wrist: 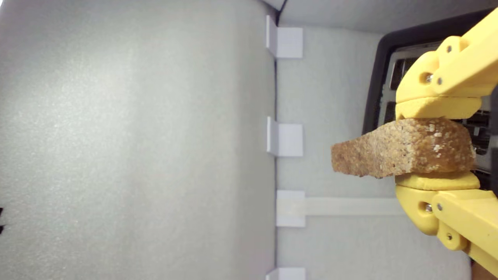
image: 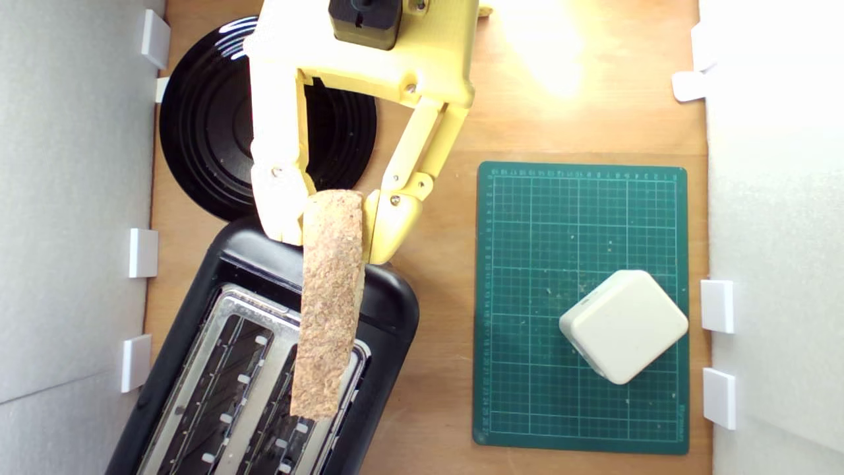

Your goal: Pick bread and place in toaster

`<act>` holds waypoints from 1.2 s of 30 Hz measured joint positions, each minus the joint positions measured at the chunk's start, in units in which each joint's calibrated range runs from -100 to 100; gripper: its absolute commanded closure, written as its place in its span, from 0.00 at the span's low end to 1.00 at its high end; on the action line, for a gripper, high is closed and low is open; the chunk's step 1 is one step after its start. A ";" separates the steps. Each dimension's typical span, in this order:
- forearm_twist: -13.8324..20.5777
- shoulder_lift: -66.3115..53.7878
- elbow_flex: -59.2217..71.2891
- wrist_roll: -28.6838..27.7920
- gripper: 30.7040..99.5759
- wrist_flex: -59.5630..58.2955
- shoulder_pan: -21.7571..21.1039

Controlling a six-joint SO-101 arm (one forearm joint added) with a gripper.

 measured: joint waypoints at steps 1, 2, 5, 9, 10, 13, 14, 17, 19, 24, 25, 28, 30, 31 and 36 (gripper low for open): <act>0.00 0.76 -1.76 0.05 0.56 1.78 0.00; 0.00 1.43 -3.33 0.21 0.56 3.05 0.00; 0.00 2.35 -6.38 0.47 0.56 5.17 0.09; 1.60 2.52 -7.67 1.45 0.56 8.81 2.47; 1.69 2.52 -7.67 1.71 0.56 9.92 3.57; 1.78 2.69 -7.67 2.17 0.56 13.14 4.67; 1.16 2.69 -7.67 2.43 0.56 13.81 5.58; 2.04 2.60 -7.67 3.05 0.56 14.58 7.05; 2.40 2.60 -7.67 3.26 0.56 14.92 8.24; 2.40 2.60 -7.67 3.26 0.56 14.92 7.60; 2.75 2.60 -7.67 3.26 0.56 14.92 7.60; 3.91 2.60 -7.67 3.26 0.56 14.92 8.33; 3.91 2.94 -7.67 3.26 0.56 14.92 8.33; 3.91 3.11 -7.67 3.26 0.56 14.92 7.96; 3.55 3.28 -7.67 3.26 0.56 14.92 7.78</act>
